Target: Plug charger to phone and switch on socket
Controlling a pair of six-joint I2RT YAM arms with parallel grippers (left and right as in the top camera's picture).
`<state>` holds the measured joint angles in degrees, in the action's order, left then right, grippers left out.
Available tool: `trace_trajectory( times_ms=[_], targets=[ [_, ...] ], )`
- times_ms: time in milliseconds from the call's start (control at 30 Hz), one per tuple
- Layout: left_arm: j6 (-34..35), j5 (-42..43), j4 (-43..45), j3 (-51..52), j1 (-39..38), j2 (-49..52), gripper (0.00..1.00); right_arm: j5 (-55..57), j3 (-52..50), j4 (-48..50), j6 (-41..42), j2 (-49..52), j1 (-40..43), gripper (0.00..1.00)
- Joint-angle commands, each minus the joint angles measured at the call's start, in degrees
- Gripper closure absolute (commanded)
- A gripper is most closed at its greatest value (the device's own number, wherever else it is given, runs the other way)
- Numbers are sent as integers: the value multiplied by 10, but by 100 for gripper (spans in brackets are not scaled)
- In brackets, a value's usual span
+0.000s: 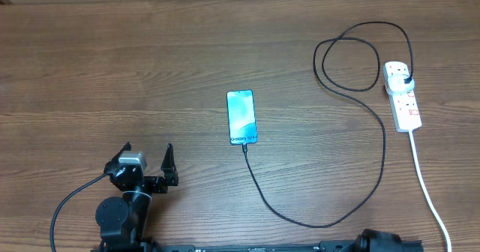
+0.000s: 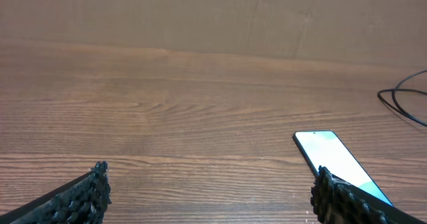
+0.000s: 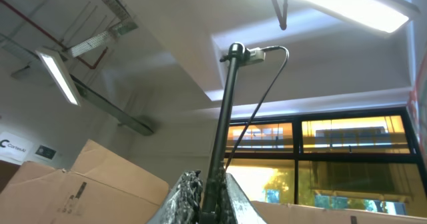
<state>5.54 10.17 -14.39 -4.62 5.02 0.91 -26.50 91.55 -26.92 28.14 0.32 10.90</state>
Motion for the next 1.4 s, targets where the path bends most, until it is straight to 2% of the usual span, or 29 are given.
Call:
trace_trajectory(
  times_ms=[0,500,800,1067,1167,1233,1333,1367],
  targets=[
    [-9,-7,-4,0,3,-4,0,10,0,-1,-2,0,8,86],
    [-9,-7,-4,0,3,-3,0,29,-7,-8,-13,0,11,84],
    [-9,-7,-3,0,3,-3,0,12,-80,32,-12,0,-3,76],
    [-9,-7,-4,0,3,-3,0,-2,-98,40,-10,0,-39,70],
    [-9,-7,-4,0,3,-3,0,-1,-99,40,-11,0,-57,62],
    [-9,-7,-4,0,3,-3,0,-1,-99,39,-12,0,-64,49],
    [-9,-7,-4,0,3,-3,0,-1,-100,40,-12,0,-65,16],
    [-9,-7,-4,0,3,-3,0,-1,-104,42,-12,0,-65,0]
  ],
)
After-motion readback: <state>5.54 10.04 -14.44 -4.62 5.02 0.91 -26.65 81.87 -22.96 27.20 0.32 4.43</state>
